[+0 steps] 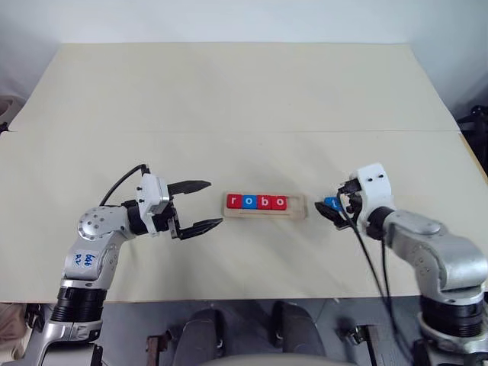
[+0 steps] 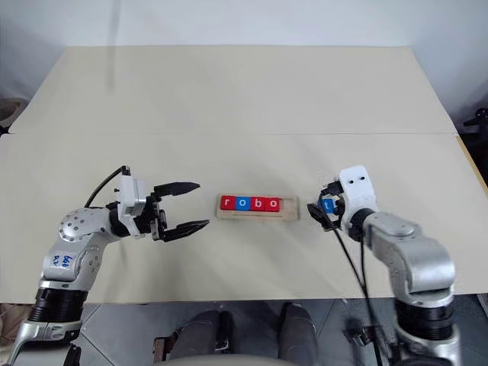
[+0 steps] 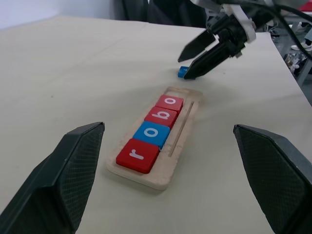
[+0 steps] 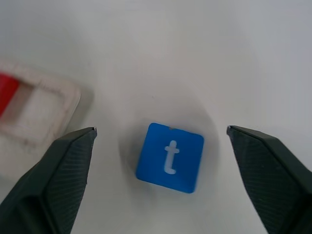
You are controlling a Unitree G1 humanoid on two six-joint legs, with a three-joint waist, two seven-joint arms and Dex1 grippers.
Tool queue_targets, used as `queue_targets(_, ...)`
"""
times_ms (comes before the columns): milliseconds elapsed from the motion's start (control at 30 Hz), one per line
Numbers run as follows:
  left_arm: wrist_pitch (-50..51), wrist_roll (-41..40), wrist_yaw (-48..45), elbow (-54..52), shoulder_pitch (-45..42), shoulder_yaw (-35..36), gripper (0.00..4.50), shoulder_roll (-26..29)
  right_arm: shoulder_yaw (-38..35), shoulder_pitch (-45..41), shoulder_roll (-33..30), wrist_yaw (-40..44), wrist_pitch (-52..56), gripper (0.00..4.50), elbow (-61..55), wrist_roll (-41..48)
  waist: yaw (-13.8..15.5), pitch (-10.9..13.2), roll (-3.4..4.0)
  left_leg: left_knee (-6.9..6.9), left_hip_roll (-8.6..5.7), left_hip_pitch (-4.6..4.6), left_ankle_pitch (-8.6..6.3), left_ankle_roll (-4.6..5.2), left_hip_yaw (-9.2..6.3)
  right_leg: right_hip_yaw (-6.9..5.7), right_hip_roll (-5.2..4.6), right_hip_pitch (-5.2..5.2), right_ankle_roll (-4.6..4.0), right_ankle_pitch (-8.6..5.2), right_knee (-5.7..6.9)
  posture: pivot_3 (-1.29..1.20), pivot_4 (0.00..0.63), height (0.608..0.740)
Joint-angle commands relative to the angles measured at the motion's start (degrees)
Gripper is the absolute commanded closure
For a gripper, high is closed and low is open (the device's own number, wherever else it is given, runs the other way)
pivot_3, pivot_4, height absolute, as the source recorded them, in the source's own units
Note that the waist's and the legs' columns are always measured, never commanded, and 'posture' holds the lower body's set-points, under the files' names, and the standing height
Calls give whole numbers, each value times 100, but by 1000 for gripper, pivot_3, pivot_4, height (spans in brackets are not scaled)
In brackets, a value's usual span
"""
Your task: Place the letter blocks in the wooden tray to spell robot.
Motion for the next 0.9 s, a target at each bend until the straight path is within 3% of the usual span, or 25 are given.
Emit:
queue_targets(33, 50, -191, -15, -281, 77, 144, 0, 74, 356, -247, -949, 1899, -1912, 71, 1146, -113, -8, 1, -2, 2, -1, 0, 0, 0, 1, 0, 0, 0, 0, 0, 0, 0, 150, 740)
queue_targets(100, 56, -205, -31, -327, 94, 139, 0, 85, 615, -366, -1408, 3045, -3106, 71, 1838, -203, -7, 2, -3, 1, -6, 1, 0, 1, 5, 4, -1, 3, 4, 2, -5, 0, 150, 740)
queue_targets(267, 19, -199, -102, -346, 80, 90, 0, 112, 1224, -1132, -1716, 4597, -5166, 71, 3670, -730, -13, 5, -8, 5, -3, 12, 2, -1, 6, 0, 0, 17, 5, 3, -10, 0, 150, 740)
queue_targets(400, -39, -170, -160, -361, 50, 58, 0, 105, 1624, -1686, -1667, 5350, -5888, 71, 4604, -1054, 5, 5, -8, 18, -2, 11, 2, -2, 3, -2, -1, 20, 6, 3, -8, 0, 150, 740)
queue_targets(567, -274, -118, -239, -381, 58, 50, 0, 76, 1911, -2200, -1462, 5586, -6383, 71, 5461, -1444, 2, 5, -8, 31, -1, 9, 2, -2, -2, -7, -2, 27, 8, 4, -6, 0, 150, 740)
queue_targets(700, -329, -125, -218, -408, 78, 64, 0, 87, 1942, -2342, -1378, 5714, -6572, 954, 5783, -1564, 1, 5, -8, 32, 1, 9, 2, -2, -3, -8, -2, 26, 8, 4, -3, 0, 150, 740)
queue_targets(900, -315, -128, -148, -446, 95, 79, 0, 97, 1903, -2447, -1299, 5718, -6781, 3048, 5997, -1676, 0, 5, -8, 34, 1, 10, 2, -2, -4, -8, -2, 29, 8, 4, -2, 0, 150, 740)
